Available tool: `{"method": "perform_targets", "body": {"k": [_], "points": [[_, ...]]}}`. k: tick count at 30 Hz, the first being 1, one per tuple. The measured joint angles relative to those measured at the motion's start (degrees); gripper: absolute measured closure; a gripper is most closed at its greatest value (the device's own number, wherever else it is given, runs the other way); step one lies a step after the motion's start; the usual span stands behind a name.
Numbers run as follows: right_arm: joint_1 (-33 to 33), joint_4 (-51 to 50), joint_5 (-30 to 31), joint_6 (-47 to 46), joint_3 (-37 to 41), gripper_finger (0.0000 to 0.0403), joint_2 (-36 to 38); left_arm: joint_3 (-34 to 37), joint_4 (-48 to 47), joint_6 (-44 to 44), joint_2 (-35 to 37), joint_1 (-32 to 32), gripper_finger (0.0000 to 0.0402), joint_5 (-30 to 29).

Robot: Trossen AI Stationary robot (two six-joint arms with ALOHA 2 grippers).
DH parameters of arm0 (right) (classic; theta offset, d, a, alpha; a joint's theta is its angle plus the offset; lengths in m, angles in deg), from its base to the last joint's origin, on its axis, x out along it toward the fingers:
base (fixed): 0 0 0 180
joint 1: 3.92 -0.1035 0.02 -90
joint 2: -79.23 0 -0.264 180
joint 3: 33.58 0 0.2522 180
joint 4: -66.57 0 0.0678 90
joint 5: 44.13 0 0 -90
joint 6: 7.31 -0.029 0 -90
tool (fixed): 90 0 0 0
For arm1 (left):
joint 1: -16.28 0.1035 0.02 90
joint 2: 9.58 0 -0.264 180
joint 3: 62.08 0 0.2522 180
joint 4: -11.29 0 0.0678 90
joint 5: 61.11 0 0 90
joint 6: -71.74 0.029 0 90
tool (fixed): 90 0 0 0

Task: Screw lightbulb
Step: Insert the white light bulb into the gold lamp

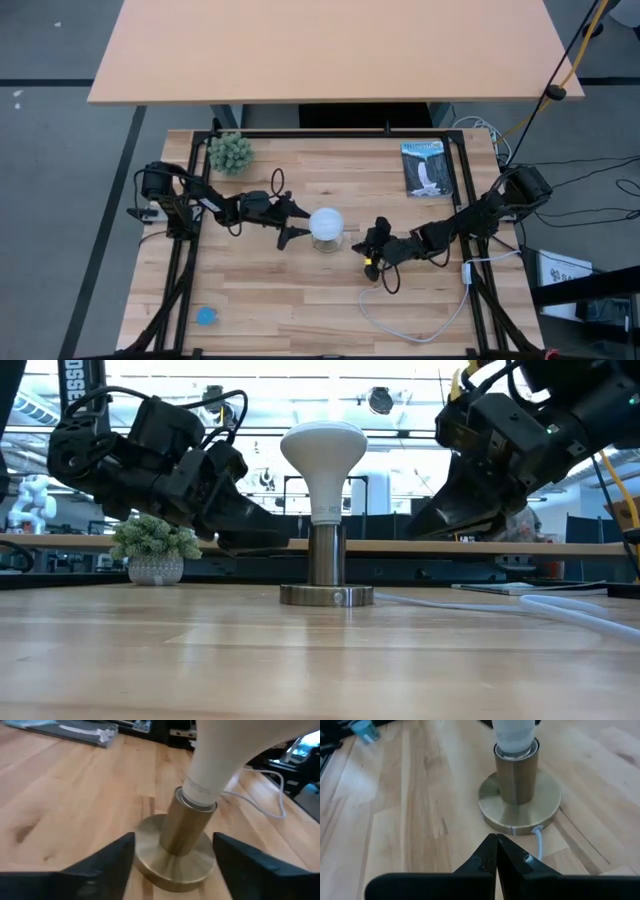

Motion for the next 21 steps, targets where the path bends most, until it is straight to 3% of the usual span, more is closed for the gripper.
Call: {"method": "perform_targets", "body": {"k": [3, 9, 12, 15, 18, 21], "points": [[1.8, 3.4, -3.3, 1.4, 1.8, 0.0403, 0.0, 0.0, 0.0, 0.2, 0.0, 0.0, 0.0204, -0.2], [7.7, 26.4, -12.3, 5.9, 10.9, 0.0403, 0.0, 0.0, 0.0, -3.5, 0.0, 0.0, 0.0381, 2.7], [9.9, 33.1, -10.6, 5.9, 14.1, 0.0403, 0.0, 0.0, 0.5, -4.5, 0.0, -0.4, 0.0394, 4.8], [10.4, 33.1, -8.2, 4.6, 14.0, 0.0403, 0.0, -0.8, 0.6, -4.7, 0.0, -2.1, 0.0396, 5.0], [10.7, 30.2, -6.8, 5.3, 11.2, 0.0403, 0.0, -2.6, -0.2, -1.0, 0.0, -5.0, 0.0399, 5.1], [11.7, 23.7, -6.8, 10.0, 7.5, 0.0403, 0.0, -4.8, -3.9, 3.7, 0.0, -7.8, 0.04, 0.6]]}}
